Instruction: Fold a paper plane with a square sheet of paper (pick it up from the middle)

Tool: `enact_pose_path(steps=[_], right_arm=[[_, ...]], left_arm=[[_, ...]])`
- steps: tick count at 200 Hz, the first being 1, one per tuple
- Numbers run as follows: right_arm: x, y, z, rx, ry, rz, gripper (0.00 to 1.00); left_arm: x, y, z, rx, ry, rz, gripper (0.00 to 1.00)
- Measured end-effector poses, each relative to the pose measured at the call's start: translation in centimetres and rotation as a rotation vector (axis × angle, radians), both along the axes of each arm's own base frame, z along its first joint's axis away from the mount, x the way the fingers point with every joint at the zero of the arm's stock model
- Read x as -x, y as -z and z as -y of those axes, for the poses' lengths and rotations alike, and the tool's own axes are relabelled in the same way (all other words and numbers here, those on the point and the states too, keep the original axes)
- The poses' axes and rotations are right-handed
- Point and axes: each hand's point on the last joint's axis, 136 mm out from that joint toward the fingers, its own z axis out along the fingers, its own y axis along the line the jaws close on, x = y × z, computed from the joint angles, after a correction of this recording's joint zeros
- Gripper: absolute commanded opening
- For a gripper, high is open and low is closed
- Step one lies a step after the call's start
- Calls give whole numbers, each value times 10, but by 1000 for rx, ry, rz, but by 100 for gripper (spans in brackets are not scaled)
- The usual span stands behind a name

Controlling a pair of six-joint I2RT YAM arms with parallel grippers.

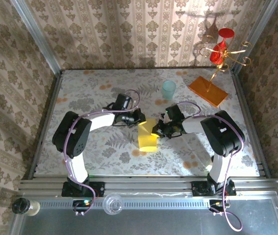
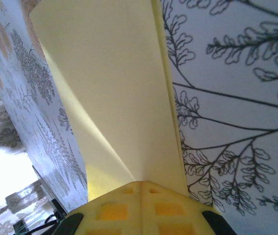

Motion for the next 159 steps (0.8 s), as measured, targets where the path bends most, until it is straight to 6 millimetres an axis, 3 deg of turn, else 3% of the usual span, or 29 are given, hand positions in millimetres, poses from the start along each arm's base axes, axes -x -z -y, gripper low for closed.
enact_pose_path(steps=[61,107,159], right_arm=[[0,0,0,-2,10,-10,6],[0,1,0,-3,9,-9,6],[0,1,0,-3,9,-9,6]], left_arm=[[56,40,-3,-39,2,-162,0],[79,48,-11,-37,3,-187,0],[91,50,-55,-19,-82,-177,0]])
